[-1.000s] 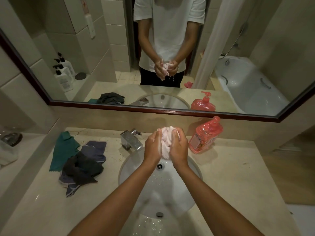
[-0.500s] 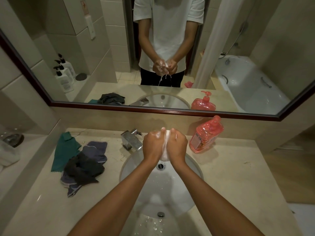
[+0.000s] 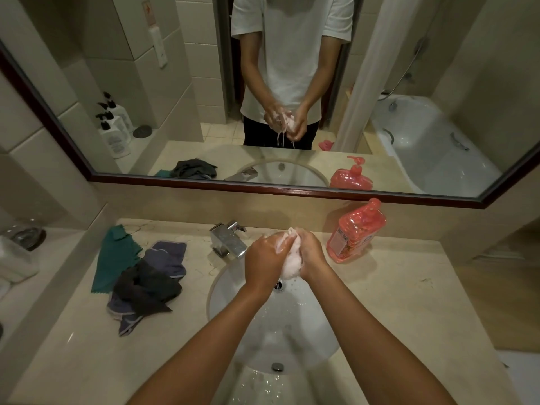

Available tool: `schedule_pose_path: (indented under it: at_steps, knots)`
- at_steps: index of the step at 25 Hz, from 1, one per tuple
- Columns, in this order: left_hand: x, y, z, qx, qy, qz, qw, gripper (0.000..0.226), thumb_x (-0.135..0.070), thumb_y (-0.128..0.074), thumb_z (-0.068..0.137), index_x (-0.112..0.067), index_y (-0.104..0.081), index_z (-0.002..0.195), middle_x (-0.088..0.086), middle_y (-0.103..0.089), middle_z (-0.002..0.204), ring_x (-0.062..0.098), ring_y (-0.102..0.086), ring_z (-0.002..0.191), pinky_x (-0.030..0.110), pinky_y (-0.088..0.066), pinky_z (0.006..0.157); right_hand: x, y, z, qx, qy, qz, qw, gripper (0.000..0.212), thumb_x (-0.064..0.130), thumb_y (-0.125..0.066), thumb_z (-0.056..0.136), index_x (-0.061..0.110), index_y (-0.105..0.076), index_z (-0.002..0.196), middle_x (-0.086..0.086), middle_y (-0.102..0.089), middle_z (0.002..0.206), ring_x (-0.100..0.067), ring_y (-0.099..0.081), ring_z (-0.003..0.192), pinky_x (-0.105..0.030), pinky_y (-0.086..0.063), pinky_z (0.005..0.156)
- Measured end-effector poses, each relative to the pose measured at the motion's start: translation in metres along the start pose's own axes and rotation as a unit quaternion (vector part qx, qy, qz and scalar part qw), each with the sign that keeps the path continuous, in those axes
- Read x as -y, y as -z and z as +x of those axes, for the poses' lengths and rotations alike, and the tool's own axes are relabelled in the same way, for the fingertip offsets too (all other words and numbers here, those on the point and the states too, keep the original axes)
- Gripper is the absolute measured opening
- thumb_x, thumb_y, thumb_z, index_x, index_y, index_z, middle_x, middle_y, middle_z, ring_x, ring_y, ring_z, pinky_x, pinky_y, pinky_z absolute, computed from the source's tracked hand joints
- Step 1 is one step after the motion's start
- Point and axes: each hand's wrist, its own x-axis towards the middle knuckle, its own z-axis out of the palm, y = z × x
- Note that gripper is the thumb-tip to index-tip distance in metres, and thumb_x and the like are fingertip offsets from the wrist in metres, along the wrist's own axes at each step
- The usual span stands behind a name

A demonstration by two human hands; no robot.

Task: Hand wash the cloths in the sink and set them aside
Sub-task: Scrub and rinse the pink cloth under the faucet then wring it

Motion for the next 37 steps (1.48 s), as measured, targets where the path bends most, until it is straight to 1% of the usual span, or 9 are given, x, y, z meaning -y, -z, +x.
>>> schedule_pose_path:
  at_steps: [4, 10, 13, 17, 20, 25, 28, 31, 37]
  knots:
    - [0.0, 0.001, -0.005, -0.013, 0.072, -0.175, 0.982, 0.031, -0.023, -0.066, 0.097, -0.012, -0.069, 0.126, 0.006, -0.068, 0.123, 0.015, -0.063, 0.112, 0.03, -0.05, 0.1, 0.004, 0.009, -0.001, 0.026, -0.098, 0.043, 0.994, 0.07, 0.063, -0.03, 0.099, 0.004, -0.067, 0.103, -0.022, -0.072, 0.1, -0.039, -0.065, 0.105, -0.048, -0.05, 0.094]
    - [-0.012, 0.002, 0.002, 0.042, 0.119, -0.172, 0.977, 0.042, -0.043, -0.043, 0.105, -0.022, -0.057, 0.139, 0.007, -0.054, 0.135, 0.021, -0.057, 0.121, 0.041, -0.046, 0.107, -0.003, 0.011, -0.012, 0.088, 0.003, -0.002, 0.996, 0.04, 0.044, -0.042, 0.104, 0.016, -0.071, 0.102, -0.012, -0.074, 0.102, -0.024, -0.071, 0.087, -0.042, -0.056, 0.084]
    - [-0.019, 0.005, 0.013, 0.098, 0.213, -0.251, 0.939, 0.05, -0.063, -0.041, 0.099, -0.025, -0.06, 0.125, 0.007, -0.063, 0.122, 0.024, -0.065, 0.109, 0.052, -0.055, 0.096, -0.009, 0.007, -0.017, 0.042, 0.211, -0.118, 0.969, 0.026, 0.025, -0.046, 0.105, 0.029, -0.071, 0.1, -0.004, -0.073, 0.104, -0.007, -0.071, 0.08, -0.021, -0.054, 0.064]
    - [-0.026, 0.005, 0.017, 0.048, 0.253, -0.328, 0.909, 0.028, -0.054, -0.056, 0.096, -0.03, -0.068, 0.103, 0.005, -0.074, 0.099, 0.021, -0.073, 0.088, 0.039, -0.062, 0.064, -0.014, 0.01, -0.018, 0.047, 0.334, -0.141, 0.931, 0.029, 0.017, -0.045, 0.106, 0.034, -0.067, 0.115, -0.003, -0.066, 0.122, -0.01, -0.067, 0.106, -0.018, -0.052, 0.082]
    - [-0.029, 0.005, 0.018, -0.042, 0.238, -0.347, 0.906, 0.018, -0.033, -0.056, 0.101, -0.032, -0.067, 0.087, 0.003, -0.071, 0.092, 0.022, -0.072, 0.085, 0.034, -0.059, 0.055, -0.014, 0.012, -0.017, 0.022, 0.334, -0.052, 0.941, 0.027, 0.017, -0.057, 0.101, 0.033, -0.061, 0.123, 0.0, -0.067, 0.121, -0.011, -0.067, 0.107, -0.021, -0.053, 0.084]
    - [-0.029, 0.005, 0.01, -0.088, 0.042, -0.129, 0.987, 0.026, -0.031, -0.047, 0.105, -0.014, -0.066, 0.112, -0.002, -0.059, 0.109, 0.015, -0.06, 0.094, 0.024, -0.051, 0.078, -0.005, 0.003, -0.026, 0.037, 0.114, 0.003, 0.993, 0.04, 0.054, -0.051, 0.095, 0.02, -0.073, 0.096, -0.006, -0.076, 0.092, -0.02, -0.071, 0.081, -0.03, -0.055, 0.066]
    - [-0.035, 0.01, 0.015, -0.015, 0.143, -0.255, 0.956, 0.023, -0.022, -0.049, 0.104, -0.013, -0.068, 0.114, 0.009, -0.068, 0.112, 0.025, -0.067, 0.101, 0.035, -0.054, 0.087, -0.007, 0.003, -0.025, -0.046, 0.231, -0.038, 0.971, 0.023, 0.033, -0.055, 0.099, 0.023, -0.071, 0.086, 0.004, -0.073, 0.083, -0.02, -0.07, 0.082, -0.028, -0.052, 0.065]
    - [-0.037, 0.014, 0.019, 0.048, 0.278, -0.394, 0.875, 0.023, -0.029, -0.054, 0.1, -0.015, -0.071, 0.105, 0.02, -0.073, 0.108, 0.031, -0.071, 0.095, 0.04, -0.056, 0.084, -0.012, 0.007, -0.033, -0.058, 0.366, -0.117, 0.921, 0.018, 0.021, -0.053, 0.102, 0.033, -0.062, 0.111, 0.015, -0.066, 0.103, 0.002, -0.064, 0.096, -0.01, -0.048, 0.075]
    - [-0.036, 0.015, 0.024, -0.03, 0.243, -0.335, 0.91, 0.039, -0.034, -0.059, 0.098, -0.014, -0.057, 0.065, 0.007, -0.056, 0.06, 0.019, -0.055, 0.058, 0.031, -0.045, 0.06, -0.023, 0.0, -0.043, -0.04, 0.428, -0.135, 0.893, 0.01, 0.026, -0.051, 0.088, 0.034, -0.058, 0.09, 0.008, -0.063, 0.093, 0.005, -0.058, 0.083, -0.007, -0.042, 0.069]
